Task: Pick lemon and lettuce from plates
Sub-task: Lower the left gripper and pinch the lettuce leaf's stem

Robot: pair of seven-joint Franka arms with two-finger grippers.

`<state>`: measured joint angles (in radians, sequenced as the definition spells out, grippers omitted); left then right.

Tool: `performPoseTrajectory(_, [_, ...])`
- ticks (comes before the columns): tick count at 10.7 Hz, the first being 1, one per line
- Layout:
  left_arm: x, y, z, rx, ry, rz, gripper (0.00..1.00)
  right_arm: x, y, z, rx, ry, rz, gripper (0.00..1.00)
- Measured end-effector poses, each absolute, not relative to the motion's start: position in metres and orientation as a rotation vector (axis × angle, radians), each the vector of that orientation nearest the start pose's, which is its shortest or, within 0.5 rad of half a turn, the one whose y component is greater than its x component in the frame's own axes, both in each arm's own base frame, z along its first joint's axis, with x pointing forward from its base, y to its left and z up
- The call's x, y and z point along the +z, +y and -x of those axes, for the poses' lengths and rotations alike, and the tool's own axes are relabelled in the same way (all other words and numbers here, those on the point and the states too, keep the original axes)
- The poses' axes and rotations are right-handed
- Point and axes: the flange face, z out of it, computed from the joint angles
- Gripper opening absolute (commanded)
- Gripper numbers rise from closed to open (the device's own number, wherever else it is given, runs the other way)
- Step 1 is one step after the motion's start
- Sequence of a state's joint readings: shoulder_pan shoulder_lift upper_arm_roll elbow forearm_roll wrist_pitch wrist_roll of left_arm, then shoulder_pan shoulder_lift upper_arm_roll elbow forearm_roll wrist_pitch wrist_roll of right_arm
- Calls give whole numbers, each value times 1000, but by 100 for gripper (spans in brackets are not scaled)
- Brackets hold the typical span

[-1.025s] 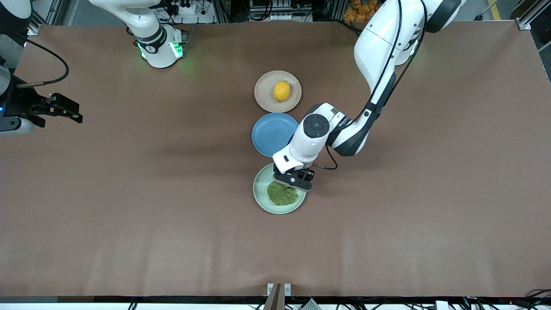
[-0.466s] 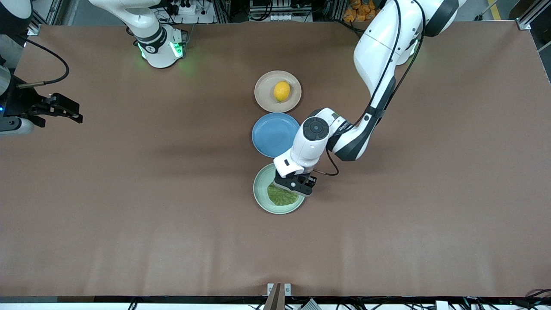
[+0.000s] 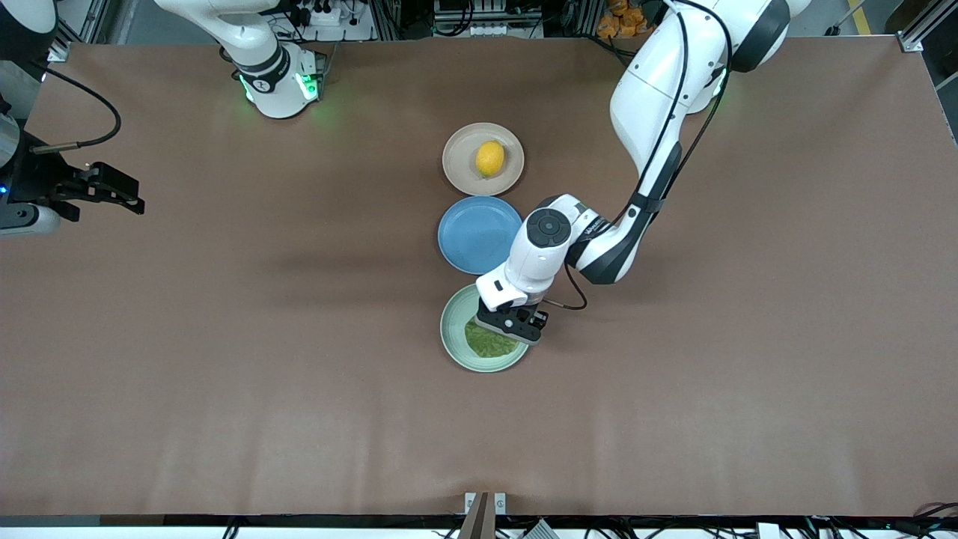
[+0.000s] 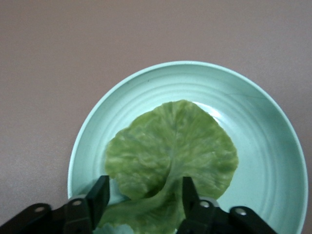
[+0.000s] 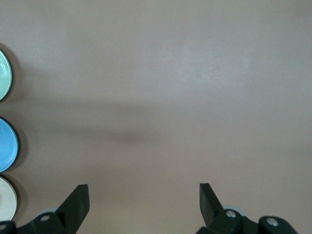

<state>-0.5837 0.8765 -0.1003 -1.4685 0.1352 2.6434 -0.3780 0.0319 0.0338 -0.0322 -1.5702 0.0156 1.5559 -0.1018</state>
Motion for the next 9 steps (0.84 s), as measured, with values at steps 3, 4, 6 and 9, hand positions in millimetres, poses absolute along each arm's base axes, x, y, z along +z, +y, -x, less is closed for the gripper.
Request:
performPoseTrajectory(3, [186, -465, -581, -440, 607, 3201, 27, 604, 3, -563, 75, -160, 3120, 100])
performPoseTrajectory(4, [187, -469, -578, -441, 616, 3200, 5, 604, 3, -563, 76, -160, 3120, 100])
performPoseTrajectory(6, [187, -472, -576, -441, 626, 3198, 0, 604, 3, -563, 76, -160, 3120, 100])
performPoseTrajectory(9, [187, -469, -579, -443, 618, 3195, 0, 604, 3, -563, 76, -160, 3120, 100])
